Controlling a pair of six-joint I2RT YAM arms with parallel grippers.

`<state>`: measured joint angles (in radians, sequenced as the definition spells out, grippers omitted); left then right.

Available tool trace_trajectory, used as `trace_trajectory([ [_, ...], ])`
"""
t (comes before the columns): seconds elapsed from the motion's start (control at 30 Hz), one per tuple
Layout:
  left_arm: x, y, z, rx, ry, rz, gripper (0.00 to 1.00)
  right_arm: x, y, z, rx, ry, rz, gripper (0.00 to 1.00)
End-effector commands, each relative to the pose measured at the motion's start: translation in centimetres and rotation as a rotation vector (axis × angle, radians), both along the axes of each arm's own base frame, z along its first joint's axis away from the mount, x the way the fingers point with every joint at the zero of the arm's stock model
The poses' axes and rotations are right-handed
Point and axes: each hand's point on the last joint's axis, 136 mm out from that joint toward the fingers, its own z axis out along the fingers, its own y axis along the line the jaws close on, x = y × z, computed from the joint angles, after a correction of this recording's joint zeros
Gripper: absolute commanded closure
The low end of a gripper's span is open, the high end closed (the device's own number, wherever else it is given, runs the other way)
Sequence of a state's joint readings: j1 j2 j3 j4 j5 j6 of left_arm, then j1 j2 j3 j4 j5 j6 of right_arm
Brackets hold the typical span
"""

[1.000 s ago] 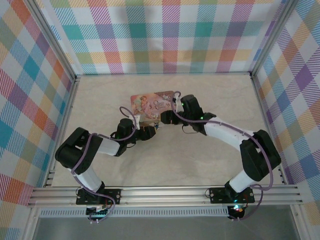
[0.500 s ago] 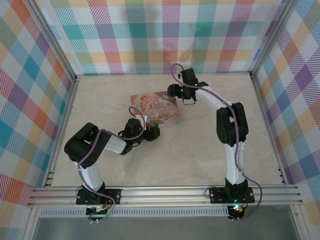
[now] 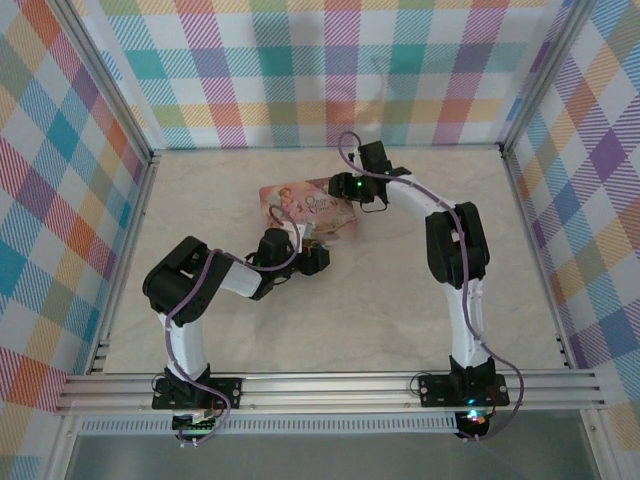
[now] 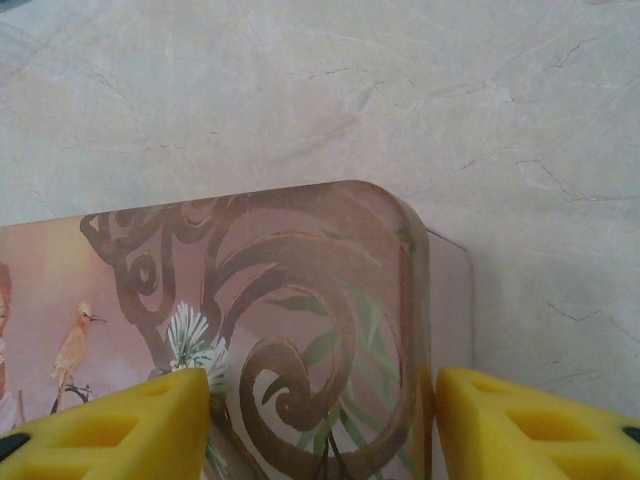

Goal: Unlock the padlock with the key

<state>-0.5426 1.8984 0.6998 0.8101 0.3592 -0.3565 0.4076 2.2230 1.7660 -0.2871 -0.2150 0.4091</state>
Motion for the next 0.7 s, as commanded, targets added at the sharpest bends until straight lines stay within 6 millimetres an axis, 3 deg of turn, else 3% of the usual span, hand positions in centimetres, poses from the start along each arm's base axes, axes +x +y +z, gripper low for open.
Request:
trace_trajectory([
  [0.0, 1.1, -0.5, 0.7, -0.035, 0.007, 0.008, 0.51, -2.7, 0.9, -1.3, 0.014, 0.072, 0.049, 0.42],
  [0.1, 1.4, -0.2, 0.3, -0.040, 0.041, 0.027, 0.55, -3.2, 1.0, -1.7, 0.019, 0.081, 0.056, 0.43],
  [0.53, 1.2, 3.6, 0.1, -0.099, 0.086, 0.161, 0.55, -4.5, 1.2, -1.6, 0.021, 0.065, 0.069, 0.44],
  [0.67, 1.4, 3.5, 0.2, -0.106, 0.093, 0.147, 0.63, -4.8, 1.4, -1.3, 0.028, 0.060, 0.071, 0.45],
])
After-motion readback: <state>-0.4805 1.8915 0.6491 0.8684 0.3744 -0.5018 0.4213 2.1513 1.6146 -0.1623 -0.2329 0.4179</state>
